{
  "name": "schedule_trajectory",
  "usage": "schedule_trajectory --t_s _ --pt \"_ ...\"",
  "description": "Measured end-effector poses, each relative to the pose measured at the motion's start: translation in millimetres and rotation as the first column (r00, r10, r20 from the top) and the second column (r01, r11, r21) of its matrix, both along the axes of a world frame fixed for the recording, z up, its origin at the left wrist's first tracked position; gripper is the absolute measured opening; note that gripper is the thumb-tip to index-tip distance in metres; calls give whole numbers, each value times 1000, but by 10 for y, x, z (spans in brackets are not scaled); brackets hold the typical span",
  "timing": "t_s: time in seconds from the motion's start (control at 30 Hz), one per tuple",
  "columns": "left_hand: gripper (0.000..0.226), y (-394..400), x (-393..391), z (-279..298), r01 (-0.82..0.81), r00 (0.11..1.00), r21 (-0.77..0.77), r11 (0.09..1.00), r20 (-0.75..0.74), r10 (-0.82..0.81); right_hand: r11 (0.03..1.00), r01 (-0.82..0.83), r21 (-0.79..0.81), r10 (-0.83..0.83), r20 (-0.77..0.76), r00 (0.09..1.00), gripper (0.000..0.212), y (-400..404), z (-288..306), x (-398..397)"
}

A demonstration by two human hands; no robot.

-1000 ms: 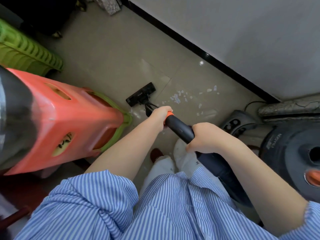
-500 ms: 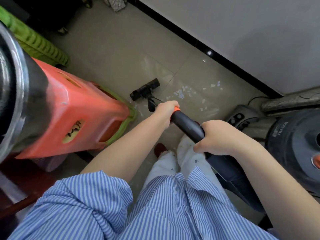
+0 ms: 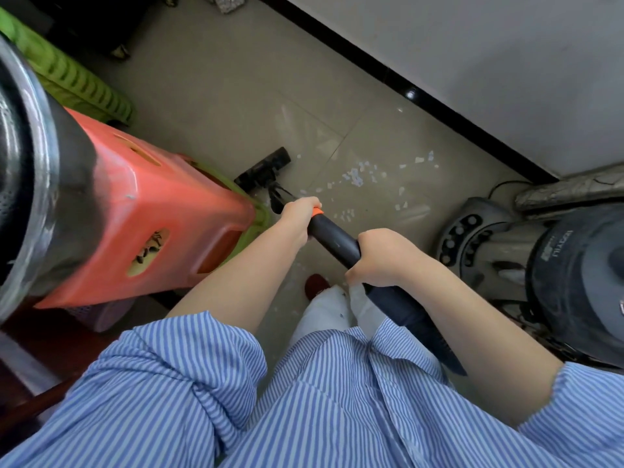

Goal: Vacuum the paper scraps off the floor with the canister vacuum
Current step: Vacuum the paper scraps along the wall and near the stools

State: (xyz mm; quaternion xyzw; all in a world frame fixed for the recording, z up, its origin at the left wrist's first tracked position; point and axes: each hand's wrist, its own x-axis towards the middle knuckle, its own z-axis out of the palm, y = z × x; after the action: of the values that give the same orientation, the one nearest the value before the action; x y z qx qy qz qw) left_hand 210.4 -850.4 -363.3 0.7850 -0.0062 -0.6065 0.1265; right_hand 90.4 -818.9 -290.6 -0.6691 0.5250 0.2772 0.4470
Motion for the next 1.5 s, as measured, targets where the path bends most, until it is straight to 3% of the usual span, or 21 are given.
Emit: schedule_trajectory --t_s 0.13,0.3,0.47,0.57,0.67,0.8,0.97,1.13,1.27,1.5 --pt "19 202 -30 -104 -18 1000 28 999 3 18 999 -32 28 33 -34 999 23 143 -32 -29" --pt "37 376 -106 -225 -45 999 -47 998 -15 45 999 -47 -7 46 -61 997 21 304 -58 -146" --pt "6 414 -197 -257 -63 997 -41 997 -53 61 999 -52 -13 51 -66 996 19 372 -39 -276" --pt "14 465 -291 -287 -78 995 -35 996 -58 76 995 -95 -33 93 -75 993 18 424 -29 -385" --pt "5 503 -419 -301 -106 994 -31 994 -34 104 987 -159 -4 158 -60 986 15 384 -39 -426" --pt "16 550 -560 -376 -135 991 4 991 -7 135 980 -195 30 196 -41 980 29 341 -101 -523" --pt "18 607 -822 -442 -192 981 -1 981 -13 192 971 -237 12 237 -45 970 32 341 -179 -798" --pt "25 654 -1038 -517 -222 975 3 975 7 222 966 -257 8 257 -54 965 25 364 -226 -1018" --pt "15 694 -1248 -524 -245 969 10 970 -18 245 963 -268 6 267 -95 959 12 368 -209 -1224" --pt "14 633 -1505 -403 -291 954 -25 956 -78 289 952 -306 -26 302 -107 947 28 212 109 -1499"
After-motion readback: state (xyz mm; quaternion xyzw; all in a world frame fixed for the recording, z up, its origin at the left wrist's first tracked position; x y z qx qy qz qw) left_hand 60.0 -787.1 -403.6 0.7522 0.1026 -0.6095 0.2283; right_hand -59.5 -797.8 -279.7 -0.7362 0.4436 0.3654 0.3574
